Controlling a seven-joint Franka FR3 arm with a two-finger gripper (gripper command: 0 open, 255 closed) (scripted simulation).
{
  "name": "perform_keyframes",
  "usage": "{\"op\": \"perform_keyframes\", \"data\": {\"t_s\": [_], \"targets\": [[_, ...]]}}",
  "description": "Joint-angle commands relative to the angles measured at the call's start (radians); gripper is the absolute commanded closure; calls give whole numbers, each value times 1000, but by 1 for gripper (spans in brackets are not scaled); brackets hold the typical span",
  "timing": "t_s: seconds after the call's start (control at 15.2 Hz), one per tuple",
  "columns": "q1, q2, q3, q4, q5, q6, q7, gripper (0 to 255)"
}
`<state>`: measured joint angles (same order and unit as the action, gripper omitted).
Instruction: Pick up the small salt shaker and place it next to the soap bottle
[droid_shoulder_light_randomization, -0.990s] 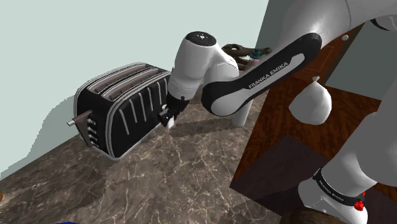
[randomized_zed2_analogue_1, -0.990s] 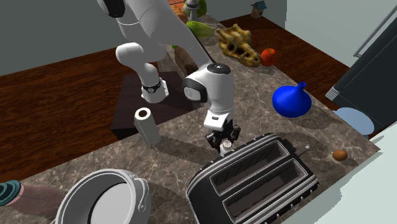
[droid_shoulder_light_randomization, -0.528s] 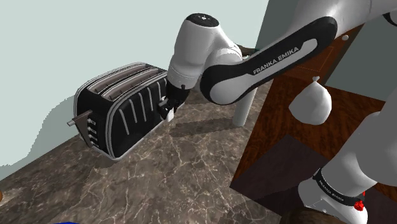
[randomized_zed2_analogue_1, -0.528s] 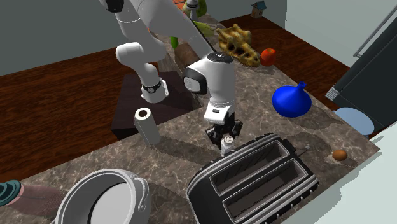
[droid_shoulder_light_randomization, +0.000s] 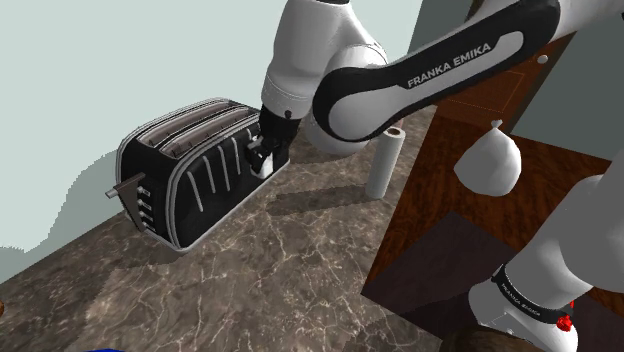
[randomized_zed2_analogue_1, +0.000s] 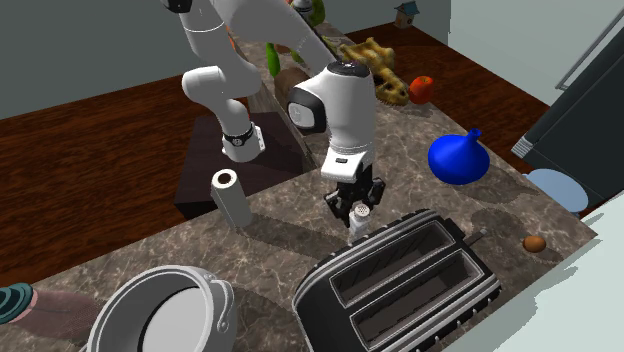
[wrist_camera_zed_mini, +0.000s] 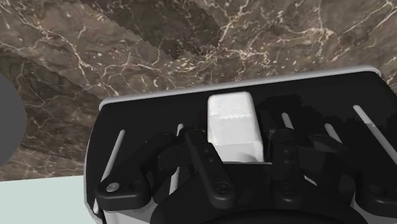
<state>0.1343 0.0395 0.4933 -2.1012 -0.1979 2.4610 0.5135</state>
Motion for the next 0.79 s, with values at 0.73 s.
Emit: {"op": "perform_keyframes", "data": {"t_s": [0.73], "targets": [[-2, -64, 0, 114, 71, -166, -62, 255]]}}
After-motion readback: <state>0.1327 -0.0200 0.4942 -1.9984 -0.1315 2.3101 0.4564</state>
